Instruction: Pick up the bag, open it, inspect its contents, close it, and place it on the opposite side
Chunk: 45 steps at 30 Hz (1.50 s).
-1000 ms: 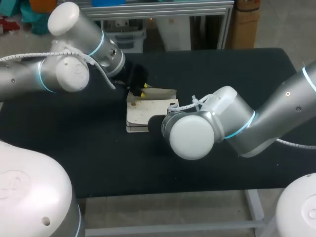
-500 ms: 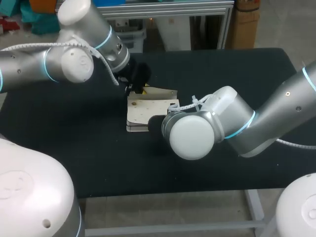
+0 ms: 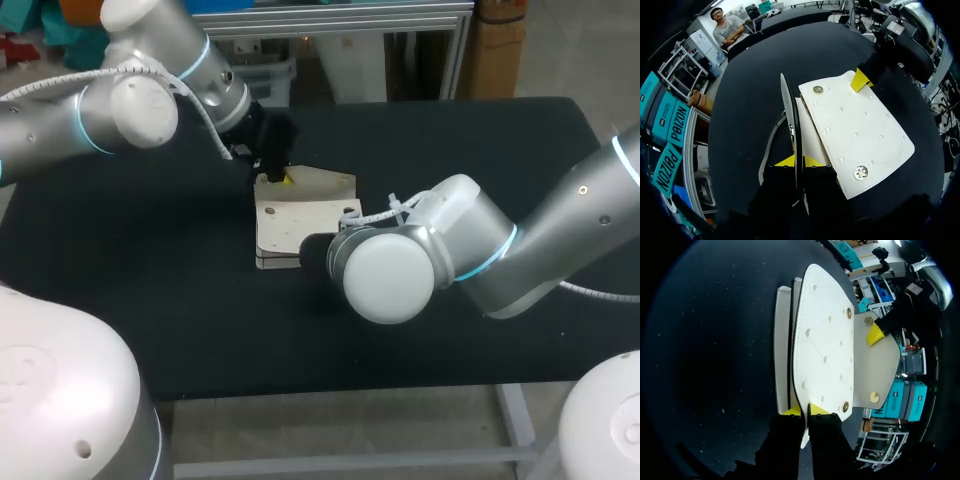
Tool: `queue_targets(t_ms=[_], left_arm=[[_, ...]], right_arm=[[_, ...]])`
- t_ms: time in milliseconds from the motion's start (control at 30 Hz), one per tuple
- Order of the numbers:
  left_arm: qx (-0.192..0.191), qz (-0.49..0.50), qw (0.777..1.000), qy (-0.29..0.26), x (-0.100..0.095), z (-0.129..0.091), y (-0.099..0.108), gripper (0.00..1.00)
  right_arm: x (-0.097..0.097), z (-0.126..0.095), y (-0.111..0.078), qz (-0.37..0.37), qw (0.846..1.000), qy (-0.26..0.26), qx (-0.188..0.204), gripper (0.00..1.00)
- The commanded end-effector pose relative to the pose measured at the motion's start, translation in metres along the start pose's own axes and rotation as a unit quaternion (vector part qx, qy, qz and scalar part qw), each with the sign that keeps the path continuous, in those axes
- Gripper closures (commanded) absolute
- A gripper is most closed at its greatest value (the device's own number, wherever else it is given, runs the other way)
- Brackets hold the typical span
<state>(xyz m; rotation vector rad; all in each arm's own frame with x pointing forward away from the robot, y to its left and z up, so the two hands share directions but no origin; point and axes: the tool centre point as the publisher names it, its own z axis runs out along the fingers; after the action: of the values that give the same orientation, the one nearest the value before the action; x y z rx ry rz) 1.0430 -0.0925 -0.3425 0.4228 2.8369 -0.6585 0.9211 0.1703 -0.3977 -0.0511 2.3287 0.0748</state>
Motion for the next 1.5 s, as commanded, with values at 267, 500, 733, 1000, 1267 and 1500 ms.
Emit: queue_targets(t_ms=[267, 500, 733, 1000, 1267, 1500], left_arm=[[0.029, -0.012, 0.999, 0.037, -0.013, -0.004, 0.004, 1.00], [0.032, -0.018, 0.999, 0.039, -0.014, 0.002, 0.005, 0.81], [0.034, -0.023, 0.998, 0.040, -0.015, 0.005, 0.005, 0.94], [0.036, -0.030, 0.998, 0.044, -0.013, 0.011, 0.005, 0.85], [0.040, -0.041, 0.997, 0.044, -0.014, 0.018, 0.008, 0.87], [0.045, -0.051, 0.997, 0.043, -0.017, 0.022, 0.009, 1.00]], right_arm=[[0.008, 0.005, -0.004, 0.000, 1.000, -0.008, -0.006, 1.00], [0.008, 0.005, -0.004, 0.000, 1.000, -0.008, -0.006, 1.00], [0.008, 0.005, -0.004, 0.000, 1.000, -0.008, -0.006, 1.00], [0.008, 0.005, -0.004, 0.000, 1.000, -0.008, -0.006, 1.00], [0.008, 0.005, -0.004, 0.000, 1.000, -0.008, -0.006, 1.00], [0.008, 0.005, -0.004, 0.000, 1.000, -0.008, -0.006, 1.00]])
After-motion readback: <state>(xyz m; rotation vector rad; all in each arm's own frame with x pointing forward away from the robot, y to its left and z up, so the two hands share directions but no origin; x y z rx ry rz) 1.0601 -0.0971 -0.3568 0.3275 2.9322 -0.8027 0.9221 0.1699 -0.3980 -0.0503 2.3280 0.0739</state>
